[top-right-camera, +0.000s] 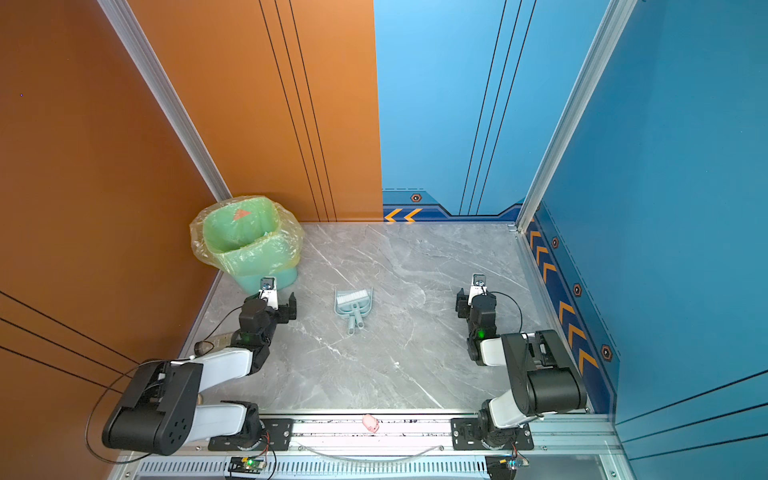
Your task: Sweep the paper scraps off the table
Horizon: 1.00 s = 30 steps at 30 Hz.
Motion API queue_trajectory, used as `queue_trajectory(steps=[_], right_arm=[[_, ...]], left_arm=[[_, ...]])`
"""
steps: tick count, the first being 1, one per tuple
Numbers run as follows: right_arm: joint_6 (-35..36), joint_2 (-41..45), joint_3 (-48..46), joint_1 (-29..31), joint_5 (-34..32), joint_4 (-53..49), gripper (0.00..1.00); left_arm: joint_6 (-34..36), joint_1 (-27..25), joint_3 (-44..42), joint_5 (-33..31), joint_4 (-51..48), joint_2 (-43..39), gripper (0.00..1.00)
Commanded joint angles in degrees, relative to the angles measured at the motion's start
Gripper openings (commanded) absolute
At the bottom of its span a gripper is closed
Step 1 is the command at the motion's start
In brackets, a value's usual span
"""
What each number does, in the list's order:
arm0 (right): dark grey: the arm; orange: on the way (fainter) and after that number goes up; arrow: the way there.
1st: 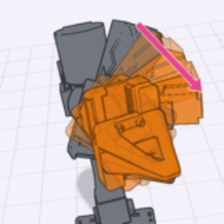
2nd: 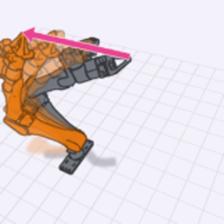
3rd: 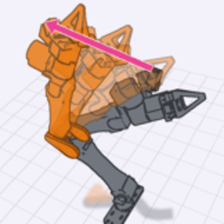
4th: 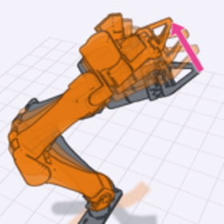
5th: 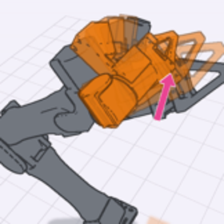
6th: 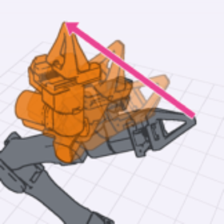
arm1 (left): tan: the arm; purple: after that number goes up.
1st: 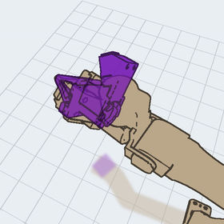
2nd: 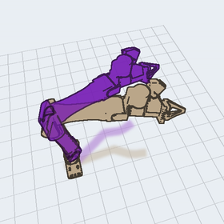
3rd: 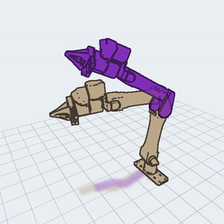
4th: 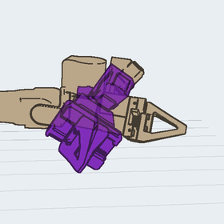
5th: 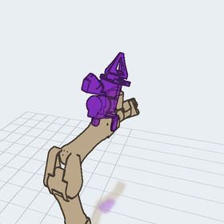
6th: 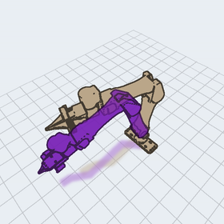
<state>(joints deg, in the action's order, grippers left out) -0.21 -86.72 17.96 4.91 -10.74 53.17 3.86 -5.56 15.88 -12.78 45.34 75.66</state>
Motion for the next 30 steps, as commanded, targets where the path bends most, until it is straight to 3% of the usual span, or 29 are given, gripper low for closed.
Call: queue_trajectory(steps=[1, 7, 12, 15, 21, 24, 30], right_arm=[[-0.59, -0.73, 1.36, -0.18, -1.27, 0.89, 0.72], [-0.85, -0.82, 1.82, -0.42, -1.25, 0.03, 0.73], [-1.11, -0.82, 2.12, -0.51, -1.32, -0.69, 0.73], [-1.11, -0.82, 2.2, -0.52, -1.39, -0.68, 0.74], [-1.11, -0.82, 2.17, -0.56, -1.41, -0.62, 0.77], [-1.11, -0.82, 2.22, -0.51, -1.41, -0.62, 0.77], [-1.07, -0.82, 2.17, -0.51, -1.4, -0.67, 0.77]], left_arm=[[1.34, 0.2, 1.14, 1.85, 1.86, 0.17, 0.98], [0.09, 0.56, 0.27, 3.36, 4.75, 1.46, 0.98], [0.34, 1.06, -3.36, 4.66, 29.59, 16.83, 0.98], [-1.11, 1.65, -2.98, 4.76, 22.53, 12.95, 0.98], [-0.03, 1.1, 0.46, 4.67, 16.72, 13.38, 0.98], [0.46, -1.05, 0.82, -2.03, 17.76, 14.29, 0.98], [-0.24, -1.32, 2.15, -4.88, 16.25, 14.78, 0.98]])
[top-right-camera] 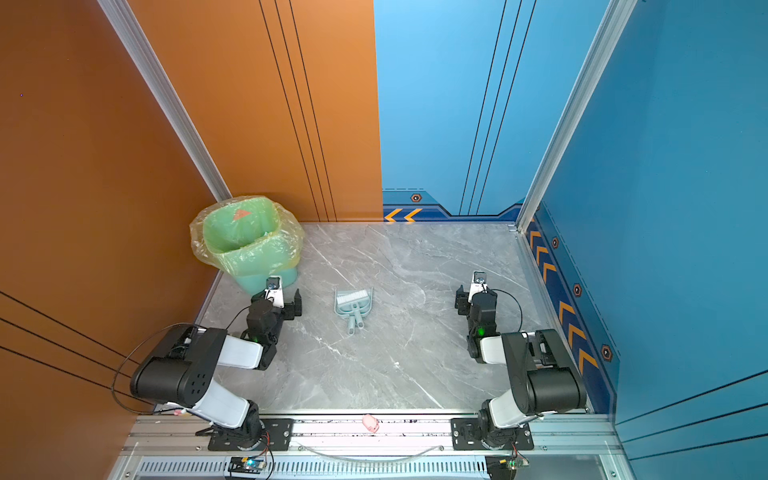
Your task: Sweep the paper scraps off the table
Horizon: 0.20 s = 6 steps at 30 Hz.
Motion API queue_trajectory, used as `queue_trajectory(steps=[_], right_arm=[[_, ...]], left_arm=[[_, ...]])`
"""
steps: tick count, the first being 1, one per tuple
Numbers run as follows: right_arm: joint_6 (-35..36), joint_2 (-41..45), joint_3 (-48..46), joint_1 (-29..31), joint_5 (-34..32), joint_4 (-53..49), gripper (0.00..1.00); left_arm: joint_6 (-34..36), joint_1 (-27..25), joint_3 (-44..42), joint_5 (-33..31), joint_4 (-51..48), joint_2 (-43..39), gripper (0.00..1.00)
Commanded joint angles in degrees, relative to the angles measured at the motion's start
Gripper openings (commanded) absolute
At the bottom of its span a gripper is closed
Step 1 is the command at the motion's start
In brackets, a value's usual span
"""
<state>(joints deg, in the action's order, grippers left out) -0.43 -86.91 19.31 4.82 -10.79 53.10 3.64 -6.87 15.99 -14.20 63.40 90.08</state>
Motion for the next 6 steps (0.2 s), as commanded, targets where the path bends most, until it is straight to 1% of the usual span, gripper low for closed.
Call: queue_trajectory(steps=[1, 2, 6], right_arm=[[-0.89, -0.62, 0.85, -0.43, -1.39, -0.56, 0.78], [-0.89, -0.62, 0.76, -0.42, -1.39, -0.56, 0.78], [-0.89, -0.65, 0.81, -0.43, -1.41, -0.56, 0.78]], left_arm=[[-0.65, 0.36, 3.44, -4.02, -4.72, 0.18, 0.98], [-1.25, 0.62, 3.63, -4.19, -5.54, -0.04, 0.98], [-1.02, 0.34, 2.76, -5.3, -3.71, 0.08, 0.98]])
